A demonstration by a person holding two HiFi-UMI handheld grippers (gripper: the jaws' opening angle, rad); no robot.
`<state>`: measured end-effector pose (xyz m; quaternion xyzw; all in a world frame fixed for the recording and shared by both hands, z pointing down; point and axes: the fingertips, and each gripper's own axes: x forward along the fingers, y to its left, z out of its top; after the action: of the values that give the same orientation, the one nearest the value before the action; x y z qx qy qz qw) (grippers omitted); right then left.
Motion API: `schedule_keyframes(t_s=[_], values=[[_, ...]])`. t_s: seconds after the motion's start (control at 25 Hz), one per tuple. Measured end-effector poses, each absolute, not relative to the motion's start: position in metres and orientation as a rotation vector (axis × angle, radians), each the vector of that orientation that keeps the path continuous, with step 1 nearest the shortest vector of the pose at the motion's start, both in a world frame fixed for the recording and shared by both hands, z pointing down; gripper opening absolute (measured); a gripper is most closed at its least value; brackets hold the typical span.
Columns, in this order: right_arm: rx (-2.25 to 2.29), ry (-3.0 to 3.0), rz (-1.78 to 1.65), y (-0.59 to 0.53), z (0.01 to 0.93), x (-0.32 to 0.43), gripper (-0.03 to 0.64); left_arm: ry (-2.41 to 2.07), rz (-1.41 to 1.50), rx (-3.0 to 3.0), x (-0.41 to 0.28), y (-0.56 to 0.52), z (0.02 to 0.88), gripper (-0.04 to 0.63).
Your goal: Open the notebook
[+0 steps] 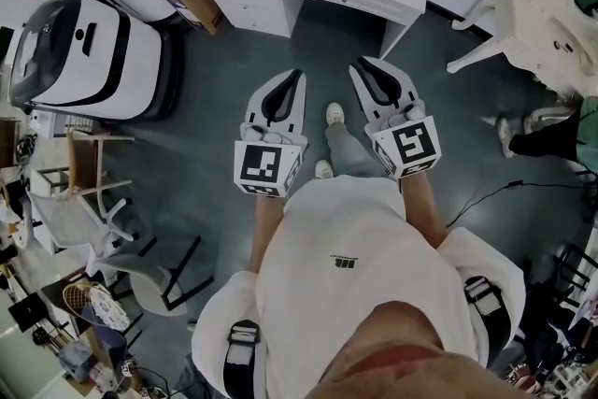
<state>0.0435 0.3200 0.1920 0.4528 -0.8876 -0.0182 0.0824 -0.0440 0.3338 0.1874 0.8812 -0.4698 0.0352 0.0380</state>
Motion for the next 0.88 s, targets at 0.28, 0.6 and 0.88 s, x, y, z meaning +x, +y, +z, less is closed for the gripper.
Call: schedule_keyframes(t_s=[0.28,0.6,0.88], values=[[1.347,-2.650,-0.025,0.275,0.199,0.045,0.031,-1.431,0.117,2.695,-0.040,0.290,0.192,0.000],[1.318,-2.647,0.011,0.217,0.207,0.049,0.031,-1.446,0.137,2.664,-0.039,0.231,0.198,0.000],[1.285,-2.654,0.037,0.160,0.211,0.059,0.031,-1.451,0.160,2.635,-0.028,0.176,0.204,0.000]])
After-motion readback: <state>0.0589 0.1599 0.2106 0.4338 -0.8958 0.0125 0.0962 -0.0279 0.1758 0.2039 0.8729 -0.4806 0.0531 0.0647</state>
